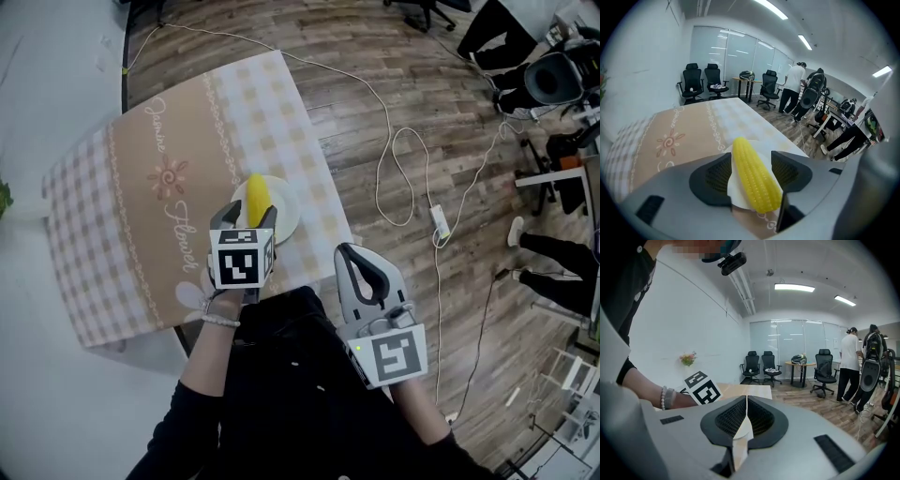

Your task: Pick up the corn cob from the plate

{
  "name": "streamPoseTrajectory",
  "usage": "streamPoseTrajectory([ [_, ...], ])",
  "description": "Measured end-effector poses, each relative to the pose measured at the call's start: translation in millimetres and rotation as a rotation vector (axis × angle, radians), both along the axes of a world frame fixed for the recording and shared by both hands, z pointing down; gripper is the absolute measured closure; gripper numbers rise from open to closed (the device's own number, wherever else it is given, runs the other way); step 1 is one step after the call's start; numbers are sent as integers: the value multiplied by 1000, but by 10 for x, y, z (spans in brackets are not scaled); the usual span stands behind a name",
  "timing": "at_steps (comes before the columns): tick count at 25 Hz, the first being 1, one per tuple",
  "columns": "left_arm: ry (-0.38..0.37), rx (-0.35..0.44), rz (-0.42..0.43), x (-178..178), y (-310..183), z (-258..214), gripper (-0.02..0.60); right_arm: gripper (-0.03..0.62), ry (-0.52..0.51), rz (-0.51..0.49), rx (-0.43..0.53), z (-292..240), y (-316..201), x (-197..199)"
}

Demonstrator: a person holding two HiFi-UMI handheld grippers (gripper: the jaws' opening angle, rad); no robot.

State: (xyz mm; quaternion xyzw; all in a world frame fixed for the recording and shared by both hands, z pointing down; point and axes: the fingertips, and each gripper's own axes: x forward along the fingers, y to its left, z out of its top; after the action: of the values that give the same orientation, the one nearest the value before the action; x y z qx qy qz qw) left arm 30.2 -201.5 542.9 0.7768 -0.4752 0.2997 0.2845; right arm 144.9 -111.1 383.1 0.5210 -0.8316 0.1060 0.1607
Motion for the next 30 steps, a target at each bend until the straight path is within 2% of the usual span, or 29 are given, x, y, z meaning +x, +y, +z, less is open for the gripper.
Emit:
streamPoseTrajectory([
  [6,-30,-61,-28,25,-43,188,321,549,-2,4,-1,9,-30,82],
  [9,-54,-67,-27,33,-72,251,321,549,2,21,-7,21,-48,144],
  [18,-100,-100,-56,67,-102,435,313,550,-13,-8,-14,52,-39,138],
  [26,-115,-150,-49,136,-95,536,311,549,-16,-7,-14,55,-55,176],
  [30,-160,-164,-25,131,-73,616,311,550,-18,2,-21,69,-60,208],
])
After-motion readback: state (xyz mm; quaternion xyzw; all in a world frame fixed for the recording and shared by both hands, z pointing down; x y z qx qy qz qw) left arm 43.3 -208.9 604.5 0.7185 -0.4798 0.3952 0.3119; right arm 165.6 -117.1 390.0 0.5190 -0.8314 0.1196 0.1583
